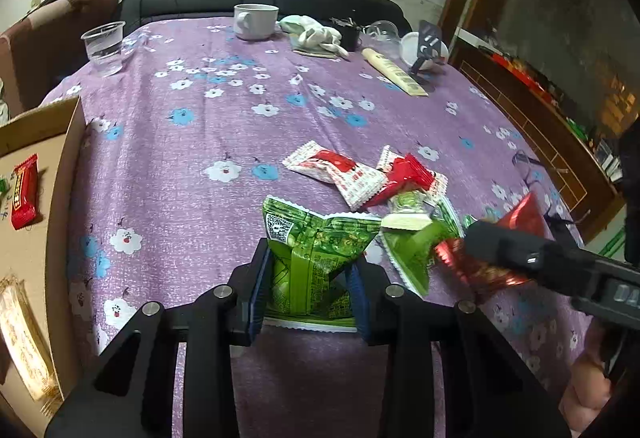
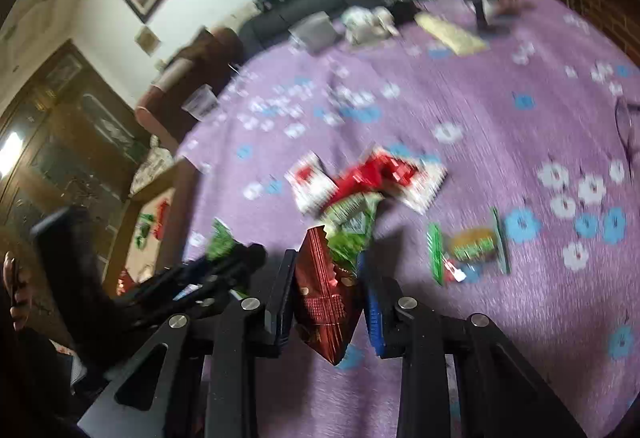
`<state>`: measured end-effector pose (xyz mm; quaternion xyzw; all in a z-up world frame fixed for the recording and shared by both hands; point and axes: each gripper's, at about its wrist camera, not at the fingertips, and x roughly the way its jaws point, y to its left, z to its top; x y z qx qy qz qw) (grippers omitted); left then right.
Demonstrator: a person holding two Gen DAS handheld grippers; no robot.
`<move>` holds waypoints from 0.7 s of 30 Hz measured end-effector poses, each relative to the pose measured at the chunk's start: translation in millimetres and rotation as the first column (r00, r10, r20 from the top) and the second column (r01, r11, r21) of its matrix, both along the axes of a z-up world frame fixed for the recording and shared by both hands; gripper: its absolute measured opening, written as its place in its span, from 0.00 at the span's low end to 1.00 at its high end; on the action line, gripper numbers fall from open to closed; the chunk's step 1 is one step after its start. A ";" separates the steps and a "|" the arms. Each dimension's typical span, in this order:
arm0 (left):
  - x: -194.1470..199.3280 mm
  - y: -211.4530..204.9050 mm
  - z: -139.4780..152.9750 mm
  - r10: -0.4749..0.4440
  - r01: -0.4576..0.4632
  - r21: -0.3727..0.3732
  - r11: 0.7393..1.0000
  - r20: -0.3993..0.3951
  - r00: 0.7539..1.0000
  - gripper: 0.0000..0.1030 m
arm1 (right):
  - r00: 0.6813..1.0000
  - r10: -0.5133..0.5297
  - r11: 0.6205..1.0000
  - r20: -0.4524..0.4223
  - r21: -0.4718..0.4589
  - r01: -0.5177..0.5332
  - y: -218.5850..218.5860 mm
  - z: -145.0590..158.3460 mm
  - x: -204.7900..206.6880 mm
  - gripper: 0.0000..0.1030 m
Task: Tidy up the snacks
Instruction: 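Grasp the green snack pack with the left gripper while the right gripper grasps a red foil pack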
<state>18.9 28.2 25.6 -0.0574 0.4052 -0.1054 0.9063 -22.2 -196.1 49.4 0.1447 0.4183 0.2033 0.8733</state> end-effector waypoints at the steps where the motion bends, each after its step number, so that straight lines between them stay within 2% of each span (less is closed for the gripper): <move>1: 0.7 1.0 -0.6 0.002 -0.002 -0.007 1.000 0.000 1.000 0.32 | 1.000 0.005 1.000 0.011 0.011 -0.005 0.7 1.7 -0.8 0.29; 21: -6.4 -5.0 6.9 -0.005 0.002 0.041 0.999 0.080 0.997 0.32 | 0.998 -0.006 1.000 0.058 0.017 0.005 0.4 3.7 0.7 0.30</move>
